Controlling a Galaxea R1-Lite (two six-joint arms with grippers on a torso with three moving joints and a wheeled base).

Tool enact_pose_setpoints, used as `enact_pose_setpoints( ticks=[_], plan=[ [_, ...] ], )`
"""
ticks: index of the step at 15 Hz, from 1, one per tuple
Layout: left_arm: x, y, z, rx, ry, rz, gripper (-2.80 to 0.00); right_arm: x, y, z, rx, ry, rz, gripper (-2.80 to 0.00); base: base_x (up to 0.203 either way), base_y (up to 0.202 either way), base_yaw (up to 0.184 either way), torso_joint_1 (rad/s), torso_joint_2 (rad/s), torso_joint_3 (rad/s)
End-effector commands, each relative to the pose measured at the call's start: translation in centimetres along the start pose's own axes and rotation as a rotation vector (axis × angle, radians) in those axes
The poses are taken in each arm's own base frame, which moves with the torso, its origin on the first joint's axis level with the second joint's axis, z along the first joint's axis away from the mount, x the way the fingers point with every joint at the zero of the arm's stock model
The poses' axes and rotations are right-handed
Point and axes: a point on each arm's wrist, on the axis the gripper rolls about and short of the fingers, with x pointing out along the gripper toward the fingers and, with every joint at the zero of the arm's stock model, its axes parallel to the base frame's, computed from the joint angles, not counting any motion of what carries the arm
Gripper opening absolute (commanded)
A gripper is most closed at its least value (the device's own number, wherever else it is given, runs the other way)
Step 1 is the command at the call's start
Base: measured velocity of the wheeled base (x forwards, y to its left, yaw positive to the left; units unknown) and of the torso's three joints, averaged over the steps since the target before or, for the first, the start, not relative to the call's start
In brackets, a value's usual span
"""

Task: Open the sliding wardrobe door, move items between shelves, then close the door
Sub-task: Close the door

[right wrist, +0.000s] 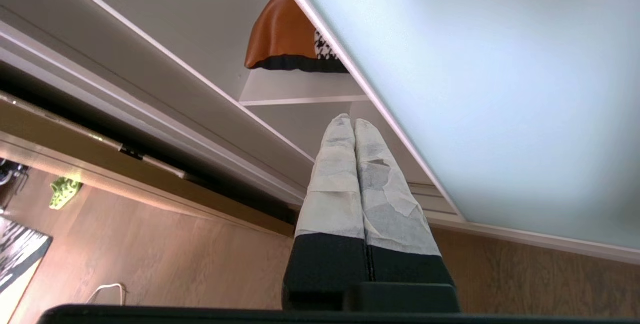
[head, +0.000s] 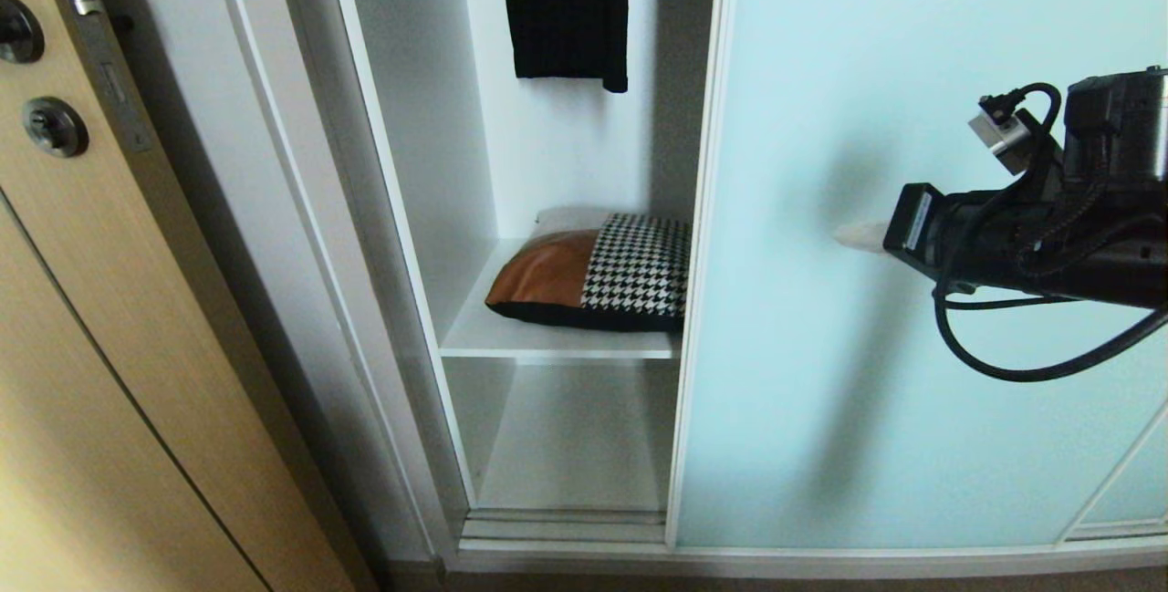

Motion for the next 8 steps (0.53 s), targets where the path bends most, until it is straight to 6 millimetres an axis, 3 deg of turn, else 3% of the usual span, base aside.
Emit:
enact_pose_setpoints(
  ticks=[1, 4, 8],
  plan=[
    [0.0, 0.0, 0.0, 0.000, 0.002, 0.000, -2.80, -0.8, 0.1, -0.1, 0.002, -0.005, 0.004, -2.80, 0.000, 0.000, 0.000, 0.000, 0.00, 0.000],
    [0.0, 0.0, 0.0, 0.000, 0.002, 0.000, -2.80, -1.4, 0.1, -0.2, 0.002, -0.007, 0.006, -2.80, 0.000, 0.000, 0.000, 0.000, 0.00, 0.000],
    [0.0, 0.0, 0.0, 0.000, 0.002, 0.000, -2.80, -3.8, 0.5, -0.4, -0.020, -0.031, 0.015, -2.80, 0.000, 0.000, 0.000, 0.000, 0.00, 0.000]
  ],
)
